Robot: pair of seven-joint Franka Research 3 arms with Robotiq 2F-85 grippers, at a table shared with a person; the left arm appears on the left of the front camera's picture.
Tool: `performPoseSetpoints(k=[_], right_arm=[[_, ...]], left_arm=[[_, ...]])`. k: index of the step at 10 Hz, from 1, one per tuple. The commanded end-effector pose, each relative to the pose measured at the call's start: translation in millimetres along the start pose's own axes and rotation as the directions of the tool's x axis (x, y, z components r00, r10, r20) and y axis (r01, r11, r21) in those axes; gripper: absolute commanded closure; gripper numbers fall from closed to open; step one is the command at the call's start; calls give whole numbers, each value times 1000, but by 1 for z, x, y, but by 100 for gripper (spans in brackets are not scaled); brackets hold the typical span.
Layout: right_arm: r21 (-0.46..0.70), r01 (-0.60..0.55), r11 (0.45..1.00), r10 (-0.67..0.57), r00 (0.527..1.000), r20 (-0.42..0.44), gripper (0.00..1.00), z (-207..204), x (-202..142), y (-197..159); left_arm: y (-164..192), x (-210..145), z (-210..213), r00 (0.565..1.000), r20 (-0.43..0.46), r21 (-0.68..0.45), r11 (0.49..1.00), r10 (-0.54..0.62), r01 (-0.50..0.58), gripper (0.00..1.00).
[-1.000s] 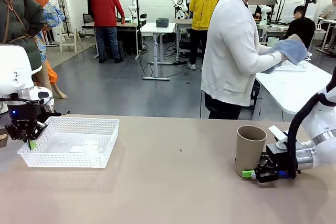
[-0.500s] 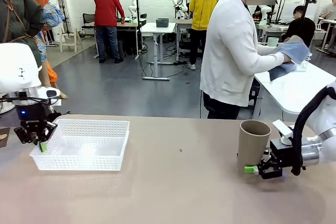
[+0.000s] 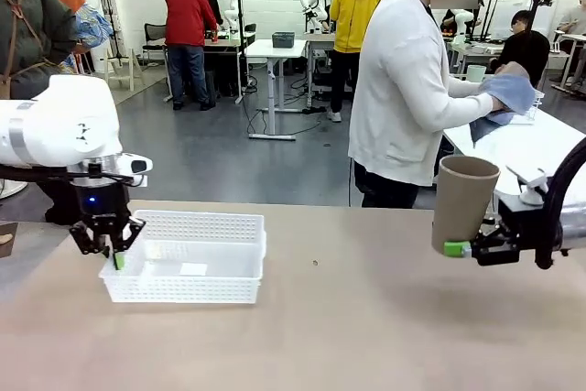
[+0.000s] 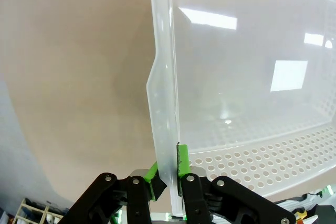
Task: Clean and organize the cups into the basket.
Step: Pick up the Organizing basket and move it to the center of the table, then pick up the Reusable plastic cup from the right side of the table and place it inside the Organizing basket.
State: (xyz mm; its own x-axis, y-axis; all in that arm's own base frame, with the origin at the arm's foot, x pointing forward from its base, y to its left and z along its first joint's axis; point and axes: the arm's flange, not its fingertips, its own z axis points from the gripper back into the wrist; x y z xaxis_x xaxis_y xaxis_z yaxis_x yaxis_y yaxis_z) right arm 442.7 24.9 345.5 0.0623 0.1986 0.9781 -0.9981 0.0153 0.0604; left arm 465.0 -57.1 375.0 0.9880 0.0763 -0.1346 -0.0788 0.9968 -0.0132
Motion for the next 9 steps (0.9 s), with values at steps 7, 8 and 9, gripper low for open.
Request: performPoseSetpoints(k=[7,8,9], right_arm=[[-154,30,988,-21,998,62,83,14,41,0],[-160,33,987,-22,998,66,83,17,43,-1],[-165,33,986,-22,997,68,83,19,43,-2]], left_arm=[[-140,-8,8,999,37,-46,998,-28,30,100],[-156,-7,3,999,30,-41,999,-20,21,100],[-170,-7,-2,1000,16,-31,999,-13,13,100]])
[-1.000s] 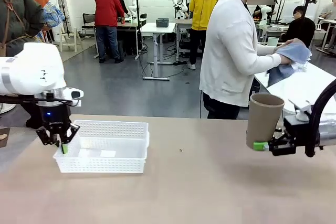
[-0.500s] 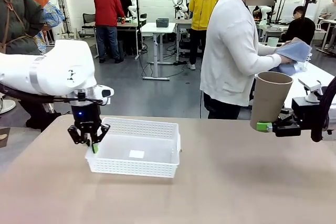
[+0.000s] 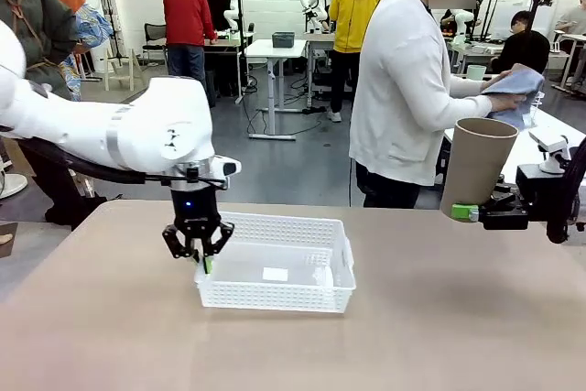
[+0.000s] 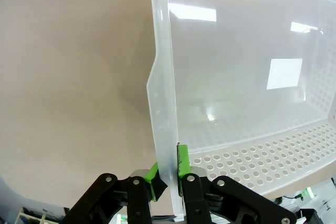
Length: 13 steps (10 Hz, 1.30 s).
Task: Clean and organize the cups into the basket.
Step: Pick up the Organizing basket and move it to the center of the table, then pick up the Reusable plastic cup from the right side of the table and place it inside the Organizing basket.
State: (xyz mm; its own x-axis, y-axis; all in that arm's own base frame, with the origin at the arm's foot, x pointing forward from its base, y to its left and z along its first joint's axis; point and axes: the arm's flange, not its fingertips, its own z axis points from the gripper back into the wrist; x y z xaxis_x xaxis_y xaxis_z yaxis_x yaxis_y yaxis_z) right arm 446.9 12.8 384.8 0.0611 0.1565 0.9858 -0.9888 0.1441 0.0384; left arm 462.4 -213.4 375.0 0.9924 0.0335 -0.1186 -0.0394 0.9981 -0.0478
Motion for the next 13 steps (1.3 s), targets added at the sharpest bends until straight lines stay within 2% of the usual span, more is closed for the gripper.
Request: performPoseSetpoints(k=[1,3,5,6,8,9,10,11,13], right_arm=[[6,-2,1000,2,1000,0,83,-2,0,0],[6,-2,1000,2,1000,0,83,-2,0,0],[6,-2,1000,2,1000,0,83,-2,0,0],[6,-2,1000,2,1000,0,83,-2,0,0],[6,-2,1000,2,1000,0,83,-2,0,0],[4,0,1000,0,1000,-3,25,-1,-1,0],[-10,-37,999,37,999,-40,25,-10,13,6],[2,-90,996,90,990,-106,25,-36,33,12],[-20,-124,992,117,968,-221,25,-85,63,10]], left_arm=[[-27,10,-5,999,-1,8,999,54,-54,100],[-37,13,-11,998,-18,27,998,61,-61,100],[-19,16,1,997,-25,2,998,67,-67,100],[-32,9,-15,999,-27,3,999,42,-42,100],[-32,9,-15,999,-27,3,999,42,-42,100],[-32,9,-15,999,-27,3,999,42,-42,100],[-32,9,-15,999,-27,3,999,42,-42,100],[-32,9,-15,999,-27,3,999,42,-42,100],[-32,9,-15,999,-27,3,999,42,-42,100]])
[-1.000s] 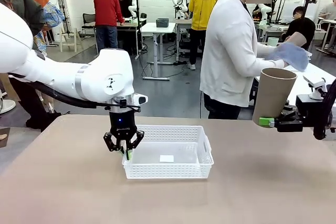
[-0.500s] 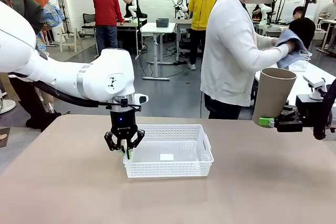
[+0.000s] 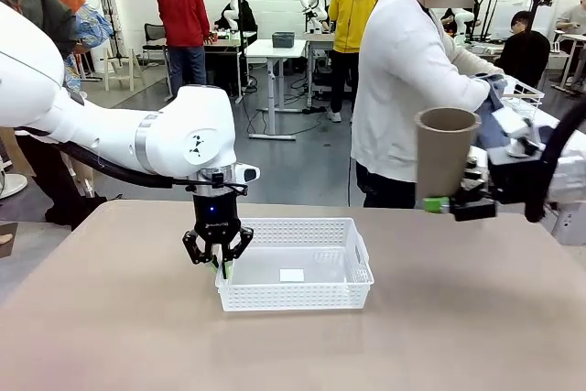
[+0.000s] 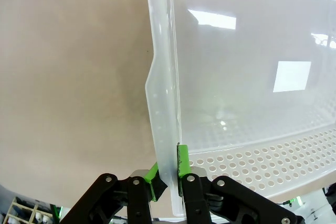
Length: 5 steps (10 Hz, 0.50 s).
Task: Clean and organize the cups into the basket.
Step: Pick up the Organizing basket and move it to the center of the table, then pick up the Reusable plastic cup from the right side of the table and place it inside the Organizing basket.
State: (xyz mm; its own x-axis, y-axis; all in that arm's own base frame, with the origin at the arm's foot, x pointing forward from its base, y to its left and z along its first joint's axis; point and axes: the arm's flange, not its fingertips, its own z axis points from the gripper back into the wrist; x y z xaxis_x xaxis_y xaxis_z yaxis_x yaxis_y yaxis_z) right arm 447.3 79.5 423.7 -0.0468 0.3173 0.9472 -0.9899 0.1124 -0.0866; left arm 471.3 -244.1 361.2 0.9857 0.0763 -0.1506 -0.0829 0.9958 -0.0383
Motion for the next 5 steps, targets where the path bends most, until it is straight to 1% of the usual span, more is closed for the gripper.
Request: performPoseSetpoints(k=[1,3,5], right_arm=[[-28,-13,1000,9,990,-143,25,-44,29,-3],[-8,-36,999,32,952,-305,25,-88,37,2],[10,-79,997,76,900,-429,25,-126,47,11]], left_arm=[[-2,-1,-1,1000,3,-1,1000,-3,3,100],[-2,-1,-1,1000,3,-1,1000,-3,3,100],[-2,-1,-1,1000,3,-1,1000,-3,3,100]])
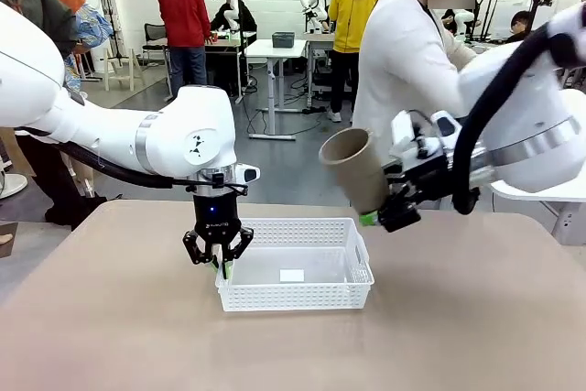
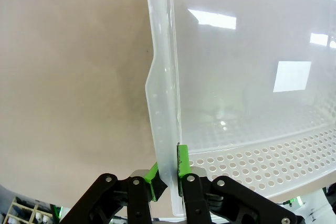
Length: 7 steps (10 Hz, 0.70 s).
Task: Clean and organize the cups into the basket.
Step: Pick up the Organizing basket and move it to the center of the table, then pick up the Reusable plastic cup from the right side of the table and place it inside the Organizing basket.
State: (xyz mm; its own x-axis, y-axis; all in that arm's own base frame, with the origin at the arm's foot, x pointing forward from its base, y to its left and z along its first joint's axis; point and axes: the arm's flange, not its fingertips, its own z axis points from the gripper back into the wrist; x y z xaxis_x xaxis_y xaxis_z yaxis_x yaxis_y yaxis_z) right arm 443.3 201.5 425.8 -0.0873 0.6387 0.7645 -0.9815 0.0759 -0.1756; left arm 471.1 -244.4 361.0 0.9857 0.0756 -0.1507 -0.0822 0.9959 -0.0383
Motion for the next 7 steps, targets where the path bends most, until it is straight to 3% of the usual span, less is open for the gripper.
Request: performPoseSetpoints(k=[1,3,5,7], right_arm=[[7,-10,1000,11,991,-131,25,-22,23,-4],[4,-45,999,44,971,-237,25,-42,48,2],[29,-56,998,63,914,-401,25,-57,65,9],[58,-28,998,53,858,-511,25,-77,66,12]], left_arm=[[-2,-1,-1,1000,3,-1,1000,-2,2,100],[-2,-1,-1,1000,3,-1,1000,-2,2,100],[-2,-1,-1,1000,3,-1,1000,-2,2,100],[-2,-1,-1,1000,3,-1,1000,-2,2,100]])
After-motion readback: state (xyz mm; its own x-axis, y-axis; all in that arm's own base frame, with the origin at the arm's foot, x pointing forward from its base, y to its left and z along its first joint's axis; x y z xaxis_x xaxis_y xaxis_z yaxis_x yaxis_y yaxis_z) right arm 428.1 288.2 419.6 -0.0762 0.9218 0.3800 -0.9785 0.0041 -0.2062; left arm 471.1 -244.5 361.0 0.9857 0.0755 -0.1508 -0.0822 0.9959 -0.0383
